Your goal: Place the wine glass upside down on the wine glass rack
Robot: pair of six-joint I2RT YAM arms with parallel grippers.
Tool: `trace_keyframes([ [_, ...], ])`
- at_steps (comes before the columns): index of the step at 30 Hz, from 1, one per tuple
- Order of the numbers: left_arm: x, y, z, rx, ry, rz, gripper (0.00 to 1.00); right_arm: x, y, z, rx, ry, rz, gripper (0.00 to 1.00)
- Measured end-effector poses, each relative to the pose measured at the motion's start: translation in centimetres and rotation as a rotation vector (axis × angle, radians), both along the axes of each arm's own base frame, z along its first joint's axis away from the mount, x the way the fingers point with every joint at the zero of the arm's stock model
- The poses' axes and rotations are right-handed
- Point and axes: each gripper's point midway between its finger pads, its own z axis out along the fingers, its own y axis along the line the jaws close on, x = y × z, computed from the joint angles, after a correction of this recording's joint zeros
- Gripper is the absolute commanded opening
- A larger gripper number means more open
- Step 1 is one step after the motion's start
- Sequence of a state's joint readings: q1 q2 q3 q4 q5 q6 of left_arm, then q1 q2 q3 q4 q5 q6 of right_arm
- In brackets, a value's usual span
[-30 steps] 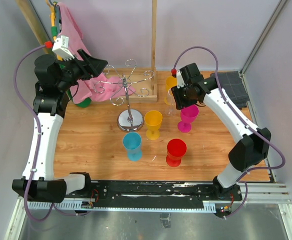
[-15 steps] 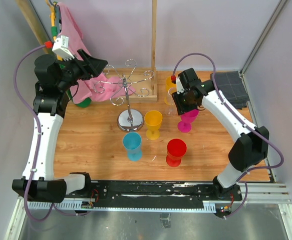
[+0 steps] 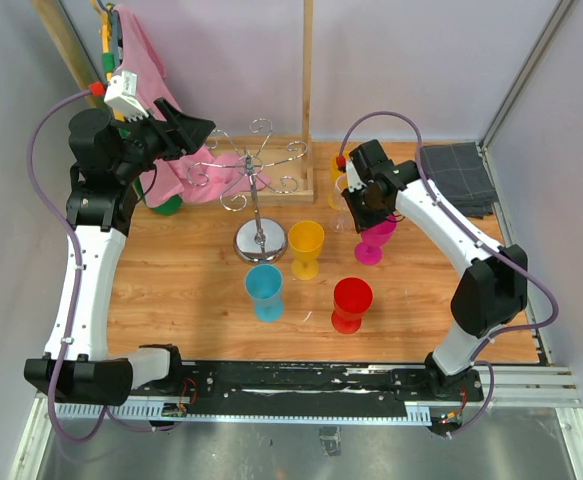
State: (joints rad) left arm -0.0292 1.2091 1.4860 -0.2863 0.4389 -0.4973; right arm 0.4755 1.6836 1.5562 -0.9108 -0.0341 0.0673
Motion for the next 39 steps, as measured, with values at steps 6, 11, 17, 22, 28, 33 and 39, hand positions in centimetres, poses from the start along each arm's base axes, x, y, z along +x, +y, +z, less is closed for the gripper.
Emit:
trace_keyframes([
  [6,0.0,0.0,0.0,0.000,0.000,0.000,0.73,0.0,-0.1,-0.2,-0.006,0.004,-0.002,0.01],
  [11,0.0,0.0,0.0,0.000,0.000,0.000,0.73,0.2,-0.4,-0.2,-0.024,-0.003,-0.013,0.01],
  [17,0.0,0.0,0.0,-0.001,0.000,-0.001,0.73,0.6,-1.9,0.9,-0.094,-0.038,-0.050,0.01],
  [22,-0.1,-0.1,0.0,-0.002,0.000,-0.005,0.73,2.6,-4.1,5.7,-0.171,-0.204,-0.134,0.01],
  [28,-0.1,-0.2,0.6,-0.010,-0.006,-0.012,0.73,4.5,-6.9,14.3,-0.204,-0.489,-0.263,0.01],
  [33,0.0,-0.4,1.1,-0.021,-0.009,-0.023,0.73,5.4,-8.5,21.5,-0.181,-0.731,-0.362,0.01],
  [39,-0.1,-0.7,1.8,-0.040,-0.017,-0.038,0.73,6.2,-5.6,27.9,-0.003,-0.933,-0.335,0.01],
])
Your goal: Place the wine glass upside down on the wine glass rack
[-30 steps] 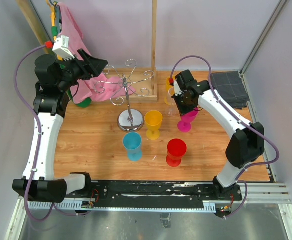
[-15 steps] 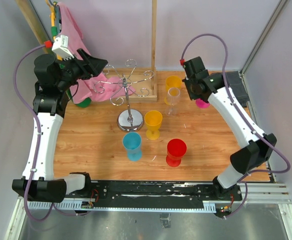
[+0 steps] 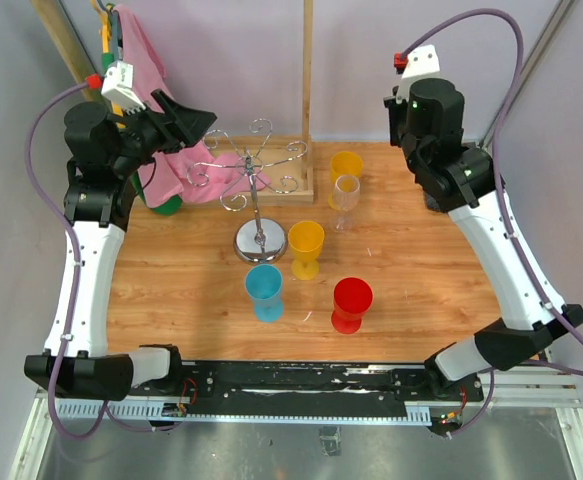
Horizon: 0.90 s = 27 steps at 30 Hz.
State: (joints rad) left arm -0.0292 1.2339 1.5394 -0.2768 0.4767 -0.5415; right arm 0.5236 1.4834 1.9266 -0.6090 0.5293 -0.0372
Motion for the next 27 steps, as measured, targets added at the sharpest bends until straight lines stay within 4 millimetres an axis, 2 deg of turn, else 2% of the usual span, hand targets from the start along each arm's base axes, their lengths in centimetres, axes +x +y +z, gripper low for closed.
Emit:
trace_keyframes([
  [7,-0.1,-1.2,1.5,-0.064,-0.017,-0.074,0.73,-0.1,5.5,5.7,0.220,-0.183,0.273,0.01],
  [13,-0.3,-2.7,3.4,-0.159,-0.045,-0.172,0.73,-1.3,10.2,10.3,0.471,-0.296,0.578,0.01],
  [22,-1.8,-4.3,6.4,-0.300,-0.111,-0.328,0.74,-1.8,10.6,14.4,0.824,-0.352,0.920,0.01],
  [27,-1.9,-5.0,7.0,-0.417,-0.112,-0.435,0.74,-2.3,12.3,15.0,0.991,-0.292,1.139,0.01],
])
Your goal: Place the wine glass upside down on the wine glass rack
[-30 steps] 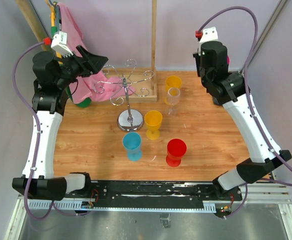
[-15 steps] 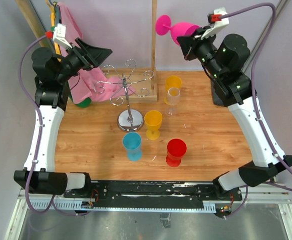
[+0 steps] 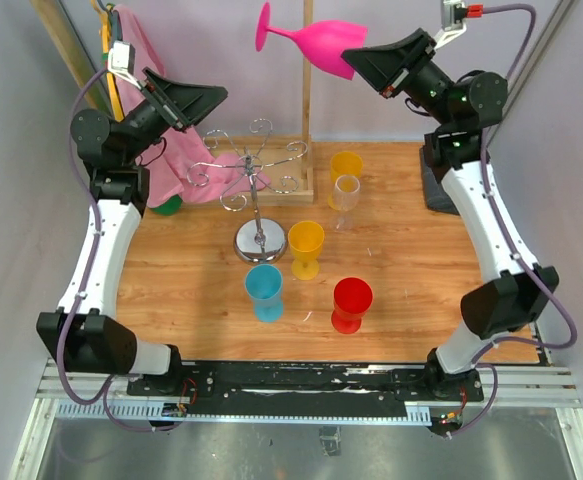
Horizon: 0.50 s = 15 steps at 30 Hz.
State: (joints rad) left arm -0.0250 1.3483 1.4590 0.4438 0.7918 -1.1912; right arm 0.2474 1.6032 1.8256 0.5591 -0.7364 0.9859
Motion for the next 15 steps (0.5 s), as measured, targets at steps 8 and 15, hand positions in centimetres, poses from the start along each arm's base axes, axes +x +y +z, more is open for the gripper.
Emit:
trace_keyframes([
  [8,0.0,-0.1,0.5,-0.079,0.012,-0.096,0.74,-0.3,1.6,-0.9,0.140,0.049,0.333,0.01],
  [15,-2.2,0.8,3.2,-0.182,-0.086,-0.199,0.74,-2.4,1.1,-0.3,0.213,0.031,0.483,0.01],
])
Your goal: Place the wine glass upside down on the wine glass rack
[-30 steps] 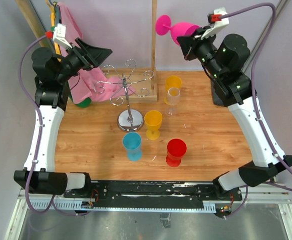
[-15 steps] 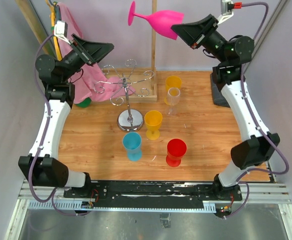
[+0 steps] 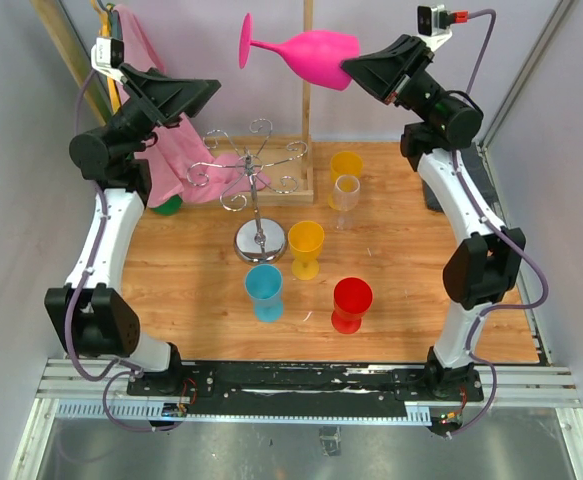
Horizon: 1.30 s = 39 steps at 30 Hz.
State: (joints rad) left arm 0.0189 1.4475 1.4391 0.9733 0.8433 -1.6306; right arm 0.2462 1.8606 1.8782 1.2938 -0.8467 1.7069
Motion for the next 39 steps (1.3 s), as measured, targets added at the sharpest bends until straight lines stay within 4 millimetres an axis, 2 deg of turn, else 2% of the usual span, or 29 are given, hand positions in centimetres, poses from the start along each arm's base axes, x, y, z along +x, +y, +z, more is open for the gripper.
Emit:
trace_keyframes([
  [5,0.3,0.3,-0.6,-0.071,0.021,-0.089,0.73,-2.0,0.2,0.7,0.028,-0.035,0.073,0.01],
  [10,0.6,0.6,-1.2,-0.131,0.055,-0.147,0.73,-3.2,1.4,0.5,0.034,-0.035,0.139,0.01],
  [15,-0.7,0.9,-0.7,-0.178,0.038,-0.196,0.68,-3.3,2.6,0.2,0.039,-0.041,0.183,0.01],
  [21,-2.4,1.4,0.2,-0.228,-0.026,-0.231,0.63,-2.8,4.3,-1.0,0.030,-0.004,0.225,0.01],
  [25,-2.7,1.6,0.4,-0.247,-0.041,-0.232,0.56,-2.8,5.2,-1.2,0.030,-0.007,0.246,0.01],
  [30,-2.5,1.7,0.4,-0.271,-0.036,-0.232,0.54,-2.7,6.4,-1.9,0.026,0.010,0.274,0.01],
  [36,-2.5,1.6,0.5,-0.286,-0.034,-0.235,0.43,-2.9,7.0,-2.2,0.024,0.020,0.293,0.01],
  [38,-2.5,1.6,0.5,-0.288,-0.033,-0.234,0.36,-3.0,7.1,-2.2,0.024,0.021,0.296,0.01],
  [39,-2.5,1.7,0.5,-0.290,-0.034,-0.234,0.28,-3.0,7.1,-2.3,0.023,0.022,0.296,0.01],
])
